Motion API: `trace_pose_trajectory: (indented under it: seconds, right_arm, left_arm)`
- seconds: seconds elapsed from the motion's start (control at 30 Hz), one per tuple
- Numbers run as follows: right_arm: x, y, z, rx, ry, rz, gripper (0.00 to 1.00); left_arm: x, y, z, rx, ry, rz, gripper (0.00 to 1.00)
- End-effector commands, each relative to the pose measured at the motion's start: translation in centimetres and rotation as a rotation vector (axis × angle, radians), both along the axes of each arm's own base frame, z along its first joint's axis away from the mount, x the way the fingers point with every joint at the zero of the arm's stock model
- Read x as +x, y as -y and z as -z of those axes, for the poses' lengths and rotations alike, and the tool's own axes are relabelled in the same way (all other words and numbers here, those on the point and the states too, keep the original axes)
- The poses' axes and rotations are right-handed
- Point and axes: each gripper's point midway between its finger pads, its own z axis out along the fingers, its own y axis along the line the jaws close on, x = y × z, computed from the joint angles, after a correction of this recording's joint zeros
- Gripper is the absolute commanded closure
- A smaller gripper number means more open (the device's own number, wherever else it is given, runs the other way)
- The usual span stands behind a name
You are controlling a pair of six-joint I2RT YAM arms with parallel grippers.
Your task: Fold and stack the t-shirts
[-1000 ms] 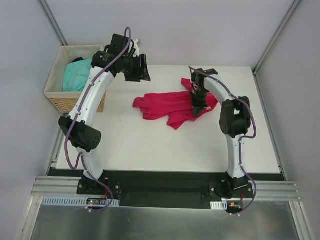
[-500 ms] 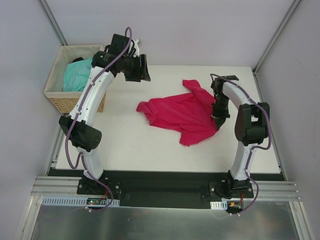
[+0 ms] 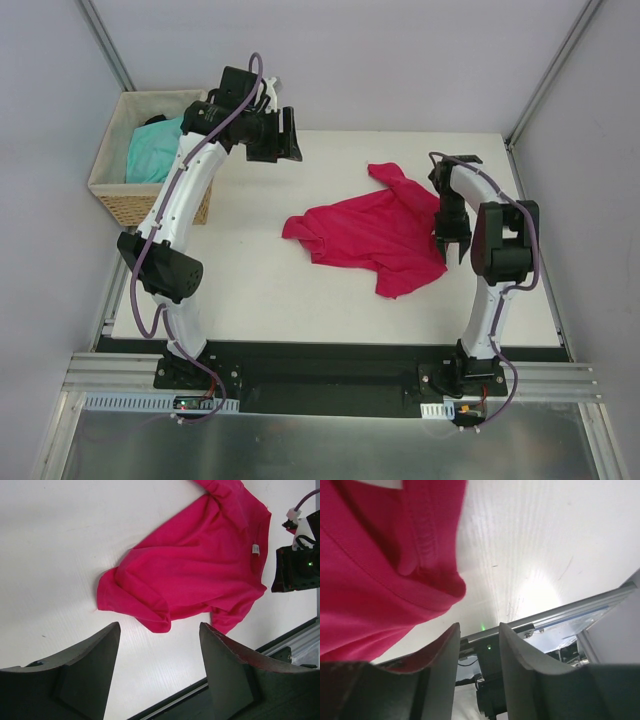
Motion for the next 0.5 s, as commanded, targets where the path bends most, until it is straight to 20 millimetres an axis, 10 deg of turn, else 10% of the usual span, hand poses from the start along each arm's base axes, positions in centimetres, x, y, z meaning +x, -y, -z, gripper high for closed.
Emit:
trace_pose_trajectory:
  seconds: [0.0,0.2,0.47]
  right_arm:
    - [1.3,2.0,-4.5,-0.141,0.129,0.015,0.52]
    - [5.8,-2.6,-9.5,0.135,0.420,0.037,0.40]
    - [7.3,-13.1,-6.1,0.524,0.389,-0.054,0.54]
  left_arm:
    - [-0.6,0.0,1.2,-0.008,-0.065,0.009,0.36]
    - [-4.9,0.2,9.5,0.063,-0.306,0.050,0.43]
    - [-9.1,1.8,14.8,0.116,-0.408,0.116,0.43]
